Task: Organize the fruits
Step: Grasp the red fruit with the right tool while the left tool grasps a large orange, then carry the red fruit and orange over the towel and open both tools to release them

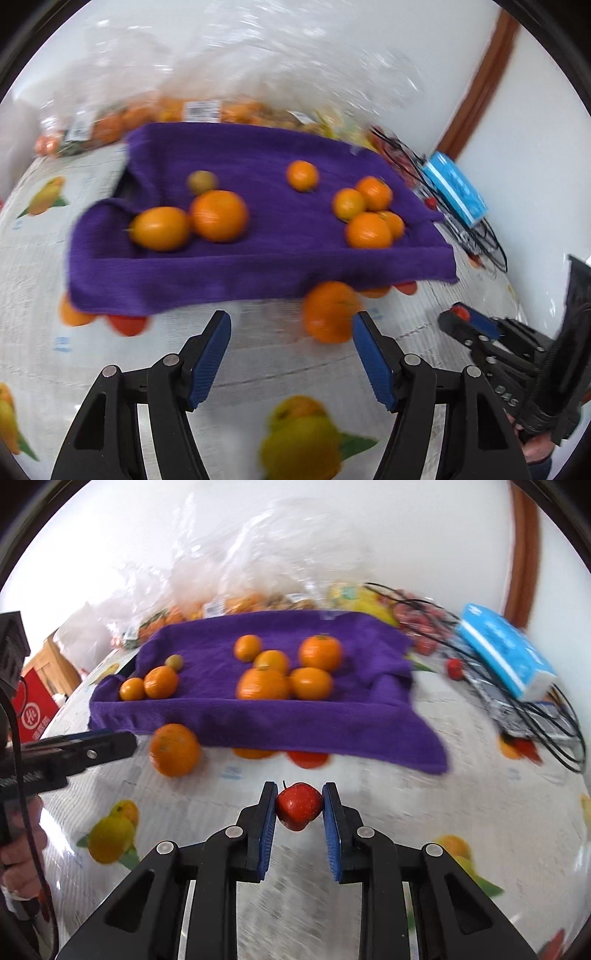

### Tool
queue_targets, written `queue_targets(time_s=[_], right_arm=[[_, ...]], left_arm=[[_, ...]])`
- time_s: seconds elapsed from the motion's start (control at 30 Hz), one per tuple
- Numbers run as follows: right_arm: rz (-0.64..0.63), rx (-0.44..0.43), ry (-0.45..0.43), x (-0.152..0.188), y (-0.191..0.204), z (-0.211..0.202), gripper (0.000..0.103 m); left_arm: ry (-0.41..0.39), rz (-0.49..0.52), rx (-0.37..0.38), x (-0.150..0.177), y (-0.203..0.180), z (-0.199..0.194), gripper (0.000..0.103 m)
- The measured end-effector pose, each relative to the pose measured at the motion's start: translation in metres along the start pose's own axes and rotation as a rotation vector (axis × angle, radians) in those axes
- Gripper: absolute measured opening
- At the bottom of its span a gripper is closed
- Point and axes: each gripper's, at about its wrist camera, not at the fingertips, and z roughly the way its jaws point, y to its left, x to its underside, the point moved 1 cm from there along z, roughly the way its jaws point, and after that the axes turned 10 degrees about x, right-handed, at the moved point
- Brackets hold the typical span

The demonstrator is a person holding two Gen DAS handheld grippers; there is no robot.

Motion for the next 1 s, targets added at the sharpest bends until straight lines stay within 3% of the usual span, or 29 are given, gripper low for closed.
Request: queue_targets(time_s=[0.13,0.2,0.3,0.57,1.0], right_arm=[[0.028,0.035,-0.002,0.006,-0.023,-0.008,0.025],[0.043,0.046,-0.008,0.008,-0.034,-0.013,0.025],[0.058,0.049,-0.016,0.006,-0.041,-0.015,0.025],[0.057,0.025,-0.049,-0.017,-0.032,-0.011,0.025],[0.034,-0.034,-0.136,-0.088,0.003,-0.018,0.025]], left_arm=[[0.038,0.034,-0.031,0.001,-0.021,0.027,0.066],[0.037,0.037,-0.086,0.002,-0.025,0.034,0.064],[0.026,0.079,-0.13,0.002,-0.034,0.038,0.041],[0.025,0.033,-0.103,-0.001,-0.02,0.018,0.04],[-0.094,-0.045,-0.14,-0.049,0.02,-0.043,0.04]])
